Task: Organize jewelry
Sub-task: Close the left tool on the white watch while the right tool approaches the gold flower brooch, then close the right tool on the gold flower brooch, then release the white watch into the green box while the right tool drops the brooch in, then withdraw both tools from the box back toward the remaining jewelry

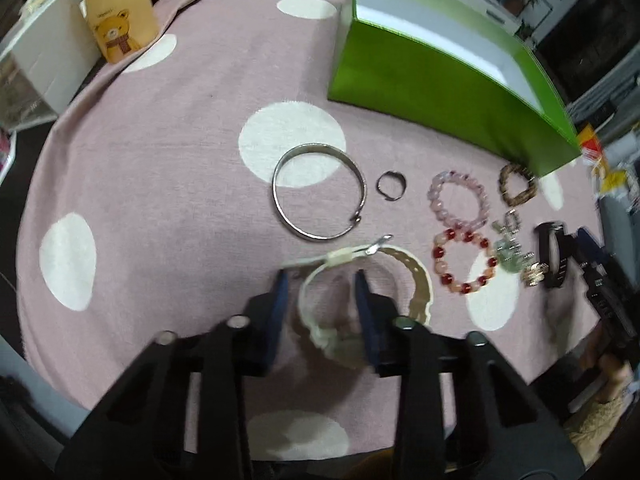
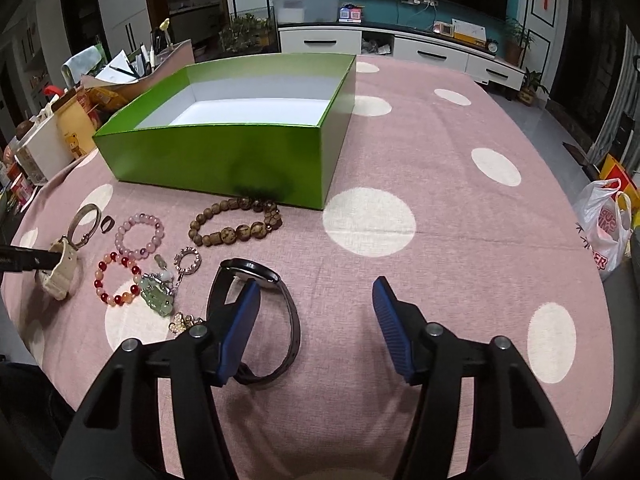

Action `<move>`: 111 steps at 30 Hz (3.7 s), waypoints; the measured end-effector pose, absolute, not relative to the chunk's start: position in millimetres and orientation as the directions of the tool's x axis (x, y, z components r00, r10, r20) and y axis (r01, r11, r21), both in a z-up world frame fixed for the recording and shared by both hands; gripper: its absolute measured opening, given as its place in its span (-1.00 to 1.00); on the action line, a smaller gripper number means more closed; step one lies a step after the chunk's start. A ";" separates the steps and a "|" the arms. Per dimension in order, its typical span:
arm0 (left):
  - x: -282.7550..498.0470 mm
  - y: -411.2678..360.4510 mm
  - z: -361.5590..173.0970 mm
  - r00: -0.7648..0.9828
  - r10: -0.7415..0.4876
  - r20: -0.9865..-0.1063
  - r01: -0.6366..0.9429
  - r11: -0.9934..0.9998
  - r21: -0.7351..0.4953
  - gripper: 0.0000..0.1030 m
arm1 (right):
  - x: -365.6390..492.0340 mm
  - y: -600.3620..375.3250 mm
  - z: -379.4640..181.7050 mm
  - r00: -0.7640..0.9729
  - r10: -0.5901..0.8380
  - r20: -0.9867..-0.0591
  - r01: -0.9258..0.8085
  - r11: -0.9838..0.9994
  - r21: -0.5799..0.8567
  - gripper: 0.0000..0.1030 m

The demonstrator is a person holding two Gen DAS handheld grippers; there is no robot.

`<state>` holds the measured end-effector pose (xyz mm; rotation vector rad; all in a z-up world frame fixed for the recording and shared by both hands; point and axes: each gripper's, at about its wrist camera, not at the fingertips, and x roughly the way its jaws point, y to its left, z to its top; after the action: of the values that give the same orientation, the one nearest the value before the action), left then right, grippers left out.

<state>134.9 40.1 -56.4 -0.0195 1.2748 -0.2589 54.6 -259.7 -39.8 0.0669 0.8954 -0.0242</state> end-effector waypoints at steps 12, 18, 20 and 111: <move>123.8 48.4 -58.4 0.355 -0.310 -0.882 0.132 0.951 -0.281 -0.81 | 30.0 -209.6 -26.6 0.630 0.271 -0.728 -0.280 0.953 0.112 -0.18; 122.6 45.4 -60.4 0.363 -0.323 -0.874 0.140 0.946 -0.291 -0.82 | 19.5 -190.5 -38.4 0.573 0.294 -0.765 -0.344 0.933 0.101 -0.34; 122.1 44.7 -58.7 0.367 -0.327 -0.871 0.141 0.945 -0.295 -0.82 | 18.0 -189.0 -48.0 0.553 0.255 -0.793 -0.329 0.942 0.074 -0.37; 96.3 -62.4 -29.9 0.453 -0.423 -0.785 0.501 0.849 -0.168 0.41 | 44.4 -299.9 -22.1 0.669 0.248 -0.700 -0.045 0.955 0.295 -0.17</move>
<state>96.3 -62.4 -29.9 0.0923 0.9408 -0.5716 44.4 -299.9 -22.1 0.2630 0.8231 0.1671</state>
